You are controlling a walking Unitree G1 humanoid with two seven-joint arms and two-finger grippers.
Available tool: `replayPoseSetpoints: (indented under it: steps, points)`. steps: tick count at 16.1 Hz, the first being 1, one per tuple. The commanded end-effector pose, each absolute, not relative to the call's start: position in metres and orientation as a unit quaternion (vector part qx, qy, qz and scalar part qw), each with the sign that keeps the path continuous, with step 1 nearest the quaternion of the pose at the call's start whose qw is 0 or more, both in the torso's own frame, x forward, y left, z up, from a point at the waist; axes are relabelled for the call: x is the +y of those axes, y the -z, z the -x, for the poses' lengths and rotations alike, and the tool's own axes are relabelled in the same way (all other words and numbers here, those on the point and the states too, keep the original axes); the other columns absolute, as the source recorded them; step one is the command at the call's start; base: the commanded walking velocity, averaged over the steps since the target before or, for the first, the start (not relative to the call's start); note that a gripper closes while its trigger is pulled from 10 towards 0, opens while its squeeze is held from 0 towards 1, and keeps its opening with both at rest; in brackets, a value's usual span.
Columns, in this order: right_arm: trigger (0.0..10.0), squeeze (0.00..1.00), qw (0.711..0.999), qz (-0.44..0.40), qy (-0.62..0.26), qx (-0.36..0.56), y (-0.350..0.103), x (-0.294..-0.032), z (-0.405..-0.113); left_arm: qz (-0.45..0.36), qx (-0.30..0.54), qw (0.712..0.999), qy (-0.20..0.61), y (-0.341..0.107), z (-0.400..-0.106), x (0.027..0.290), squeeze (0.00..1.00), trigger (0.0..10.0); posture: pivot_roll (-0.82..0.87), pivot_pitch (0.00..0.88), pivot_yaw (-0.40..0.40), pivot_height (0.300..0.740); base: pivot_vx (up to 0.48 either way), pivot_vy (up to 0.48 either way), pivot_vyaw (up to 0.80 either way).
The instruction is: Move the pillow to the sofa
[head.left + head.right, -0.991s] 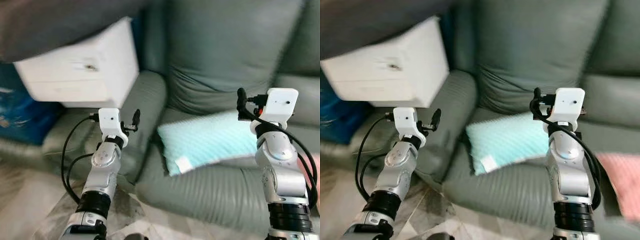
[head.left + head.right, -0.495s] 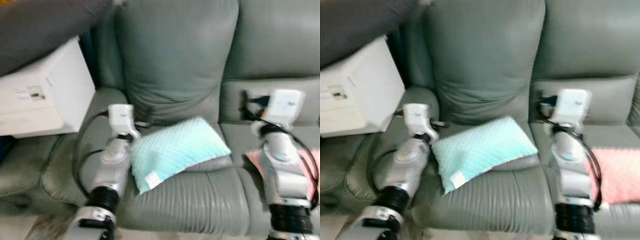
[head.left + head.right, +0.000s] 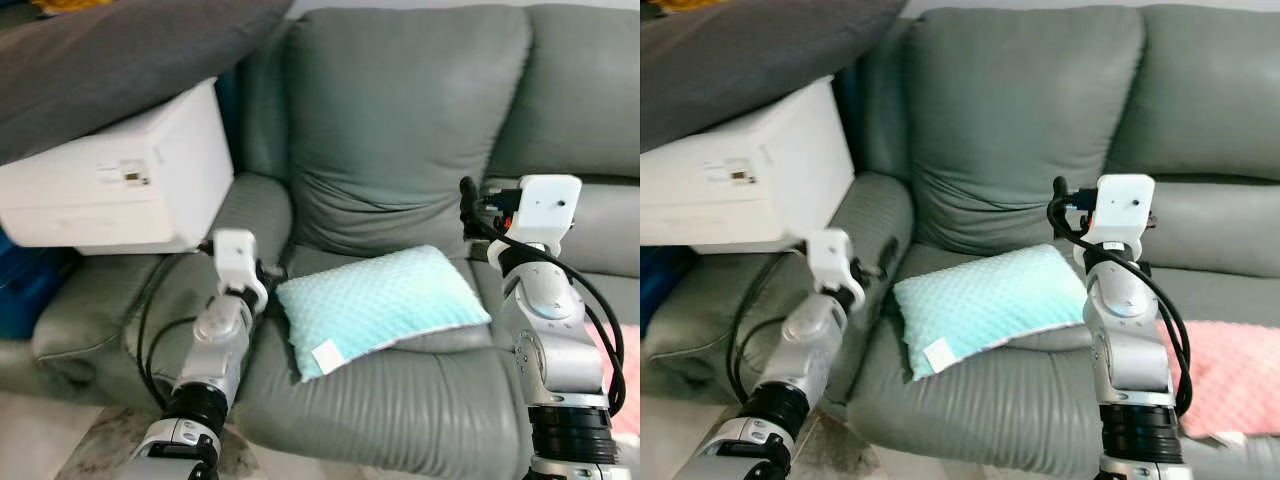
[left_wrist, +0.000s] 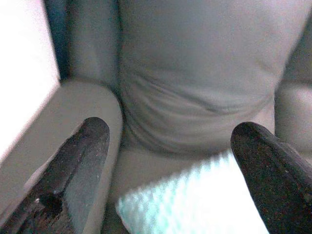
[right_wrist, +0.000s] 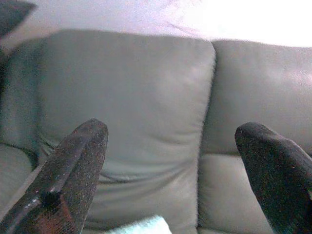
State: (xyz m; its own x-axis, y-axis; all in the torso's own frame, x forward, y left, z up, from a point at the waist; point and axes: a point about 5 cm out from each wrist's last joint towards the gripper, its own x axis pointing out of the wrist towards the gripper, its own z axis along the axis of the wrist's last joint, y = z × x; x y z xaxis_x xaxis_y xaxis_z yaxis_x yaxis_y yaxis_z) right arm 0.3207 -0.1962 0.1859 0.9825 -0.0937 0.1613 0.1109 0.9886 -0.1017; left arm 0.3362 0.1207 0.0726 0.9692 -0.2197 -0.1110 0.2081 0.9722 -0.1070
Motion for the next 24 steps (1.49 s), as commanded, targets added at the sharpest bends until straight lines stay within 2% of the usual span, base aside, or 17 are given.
replayPoseSetpoints:
  steps: [1, 6, 11, 24]
  points:
    - [10.0, 0.00, 0.995, 0.058, 0.050, -0.066, -0.179, -0.196, -0.321, 0.032, 0.089, 0.990, 0.101, -0.060, -0.332, 0.131, 0.00, 10.0, -0.27, 0.000, 0.062, 0.740, 0.000, 0.000, 0.00]
    - [10.0, 0.00, 0.996, 0.069, 0.058, -0.019, -0.153, -0.205, -0.319, 0.006, 0.138, 0.987, 0.085, -0.038, -0.323, 0.146, 0.00, 10.0, -0.27, 0.000, 0.058, 0.740, 0.000, 0.000, 0.00]
    - [10.0, 0.00, 0.992, 0.075, 0.089, 0.043, -0.121, -0.222, -0.312, 0.000, 0.152, 0.985, 0.081, -0.035, -0.324, 0.144, 0.00, 10.0, -0.27, 0.000, 0.056, 0.740, 0.000, 0.000, 0.00]
    - [10.0, 0.00, 0.993, 0.069, 0.082, 0.044, -0.117, -0.219, -0.310, 0.020, 0.148, 0.985, 0.092, -0.035, -0.324, 0.137, 0.00, 10.0, -0.27, 0.000, 0.053, 0.740, 0.000, 0.000, 0.00]
